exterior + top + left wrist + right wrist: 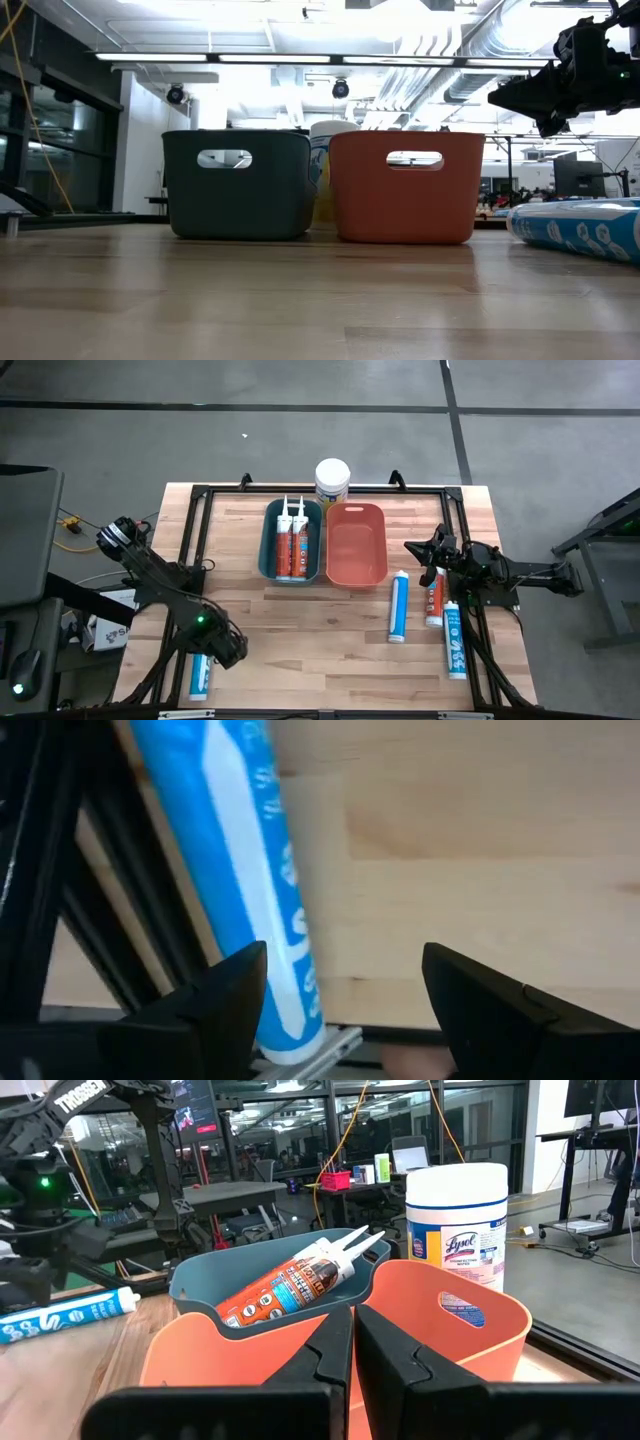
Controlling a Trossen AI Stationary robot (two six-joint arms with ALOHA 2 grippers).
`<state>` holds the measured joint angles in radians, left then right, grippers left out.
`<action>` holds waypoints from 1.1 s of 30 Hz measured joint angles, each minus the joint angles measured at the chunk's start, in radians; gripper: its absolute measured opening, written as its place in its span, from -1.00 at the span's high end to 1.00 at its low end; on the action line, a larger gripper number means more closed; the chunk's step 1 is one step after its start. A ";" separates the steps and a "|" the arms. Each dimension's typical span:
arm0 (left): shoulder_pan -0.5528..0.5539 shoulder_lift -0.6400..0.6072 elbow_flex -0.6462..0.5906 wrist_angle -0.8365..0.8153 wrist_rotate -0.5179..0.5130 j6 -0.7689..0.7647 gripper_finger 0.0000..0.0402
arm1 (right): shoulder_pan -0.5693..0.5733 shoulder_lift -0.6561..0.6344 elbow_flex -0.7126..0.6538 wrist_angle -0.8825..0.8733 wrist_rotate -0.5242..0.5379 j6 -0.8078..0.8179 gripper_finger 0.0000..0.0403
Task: Pick & place silicon tubes, Sealant and Lysol wipes
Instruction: Put the bottom left blue sealant into the orange bin
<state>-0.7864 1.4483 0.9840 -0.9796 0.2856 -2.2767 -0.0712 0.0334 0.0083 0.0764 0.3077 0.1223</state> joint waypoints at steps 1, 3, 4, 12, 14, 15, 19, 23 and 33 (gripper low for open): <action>-0.007 0.000 -0.008 -0.001 0.009 -0.013 -0.30 | 0.000 0.000 0.000 0.000 0.000 0.000 0.94; -0.019 0.007 -0.025 0.001 0.036 -0.034 -0.30 | 0.000 0.000 0.000 0.000 0.000 0.000 0.94; -0.022 0.012 -0.033 0.011 0.053 -0.047 -0.30 | 0.000 0.000 0.000 0.000 0.000 0.000 0.94; -0.028 0.054 -0.062 0.071 0.119 -0.084 -0.30 | 0.000 0.000 0.000 0.000 0.000 0.000 0.94; -0.028 0.063 -0.063 0.060 0.123 -0.084 -0.30 | 0.000 0.000 0.000 0.000 0.000 0.000 0.94; -0.028 0.069 -0.063 0.052 0.132 -0.084 -0.30 | 0.000 0.000 0.000 0.000 0.000 0.000 0.94; -0.052 0.084 -0.064 0.045 0.171 -0.091 -0.30 | 0.000 0.000 0.000 0.000 0.000 0.000 0.94; -0.064 0.106 -0.064 0.060 0.168 -0.100 -0.30 | 0.000 0.000 0.000 0.000 0.000 0.000 0.94; -0.082 0.140 -0.101 0.173 0.164 -0.101 -0.30 | 0.000 0.000 0.000 0.000 0.000 0.000 0.94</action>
<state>-0.8680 1.5879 0.8828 -0.8063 0.4492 -2.3780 -0.0711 0.0334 0.0085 0.0761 0.3077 0.1223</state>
